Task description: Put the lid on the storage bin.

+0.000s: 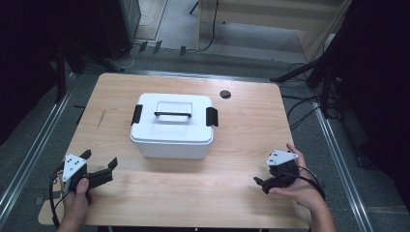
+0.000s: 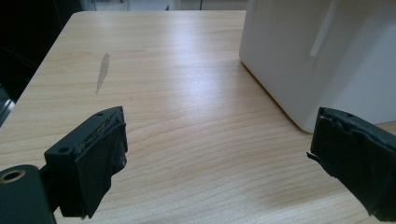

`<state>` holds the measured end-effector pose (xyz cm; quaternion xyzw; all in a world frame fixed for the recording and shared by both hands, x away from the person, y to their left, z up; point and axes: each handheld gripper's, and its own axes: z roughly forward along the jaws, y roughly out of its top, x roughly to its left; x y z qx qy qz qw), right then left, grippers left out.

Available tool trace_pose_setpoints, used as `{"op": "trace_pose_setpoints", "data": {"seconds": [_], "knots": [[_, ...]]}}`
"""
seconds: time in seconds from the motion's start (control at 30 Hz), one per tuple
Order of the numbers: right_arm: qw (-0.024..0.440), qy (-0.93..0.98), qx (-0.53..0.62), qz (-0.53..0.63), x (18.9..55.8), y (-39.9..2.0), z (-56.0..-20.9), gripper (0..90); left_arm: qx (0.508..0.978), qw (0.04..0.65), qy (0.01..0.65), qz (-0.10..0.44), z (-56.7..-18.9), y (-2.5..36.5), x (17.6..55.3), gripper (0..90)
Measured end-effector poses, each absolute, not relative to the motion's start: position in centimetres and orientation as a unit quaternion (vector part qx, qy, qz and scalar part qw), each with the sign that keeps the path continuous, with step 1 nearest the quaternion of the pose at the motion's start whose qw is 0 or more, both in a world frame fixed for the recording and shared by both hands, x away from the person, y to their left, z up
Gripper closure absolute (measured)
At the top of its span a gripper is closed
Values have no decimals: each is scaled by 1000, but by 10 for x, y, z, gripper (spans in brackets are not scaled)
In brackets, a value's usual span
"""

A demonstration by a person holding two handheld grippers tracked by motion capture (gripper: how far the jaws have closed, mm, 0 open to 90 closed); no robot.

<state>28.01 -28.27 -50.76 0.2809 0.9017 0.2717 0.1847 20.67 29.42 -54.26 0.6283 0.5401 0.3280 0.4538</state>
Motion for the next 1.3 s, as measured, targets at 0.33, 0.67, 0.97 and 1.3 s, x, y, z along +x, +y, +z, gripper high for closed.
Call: {"op": "trace_pose_setpoints", "data": {"seconds": [0.33,0.67,0.97,1.3], "knots": [[174,869,333,323,262,-309,-528,0,628,453,540,329,-543,294,207,45],[197,824,382,370,243,-330,-539,0,629,452,540,330,-543,294,206,45],[203,754,443,440,240,-347,-541,0,630,450,539,331,-543,293,206,45],[204,758,446,430,244,-343,-544,0,634,446,538,331,-543,292,207,45]]}}
